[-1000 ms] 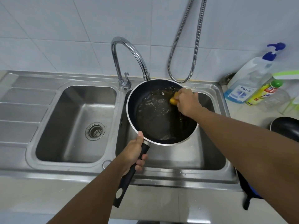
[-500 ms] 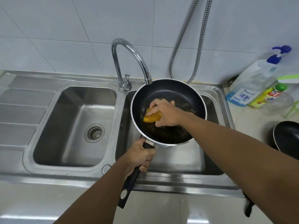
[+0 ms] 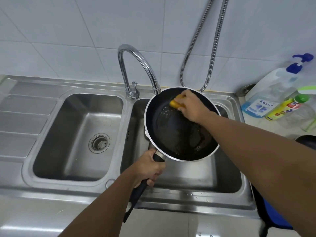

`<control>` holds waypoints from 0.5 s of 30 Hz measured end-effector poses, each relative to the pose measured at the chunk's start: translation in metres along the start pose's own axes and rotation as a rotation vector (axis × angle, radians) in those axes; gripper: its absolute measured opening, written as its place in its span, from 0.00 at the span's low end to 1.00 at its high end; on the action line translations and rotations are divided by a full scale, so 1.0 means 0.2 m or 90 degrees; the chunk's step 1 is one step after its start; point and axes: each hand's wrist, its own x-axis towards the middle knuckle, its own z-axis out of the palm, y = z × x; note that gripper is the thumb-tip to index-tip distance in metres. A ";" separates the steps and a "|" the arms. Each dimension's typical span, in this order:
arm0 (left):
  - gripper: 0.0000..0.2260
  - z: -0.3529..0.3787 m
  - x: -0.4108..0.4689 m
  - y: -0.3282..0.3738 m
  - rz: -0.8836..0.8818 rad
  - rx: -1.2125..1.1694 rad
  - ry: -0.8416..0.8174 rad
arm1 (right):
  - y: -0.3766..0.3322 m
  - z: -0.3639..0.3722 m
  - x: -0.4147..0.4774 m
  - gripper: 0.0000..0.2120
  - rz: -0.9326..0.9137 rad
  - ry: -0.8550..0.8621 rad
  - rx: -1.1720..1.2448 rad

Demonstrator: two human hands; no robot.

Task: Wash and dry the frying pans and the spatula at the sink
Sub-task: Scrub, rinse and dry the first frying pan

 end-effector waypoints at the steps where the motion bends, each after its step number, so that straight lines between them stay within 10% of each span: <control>1: 0.19 0.01 0.01 0.00 0.004 -0.001 0.001 | -0.06 0.02 0.02 0.23 -0.027 -0.004 0.019; 15: 0.15 0.09 0.06 0.02 0.006 -0.114 0.057 | -0.10 0.04 -0.42 0.12 -0.080 -0.196 0.139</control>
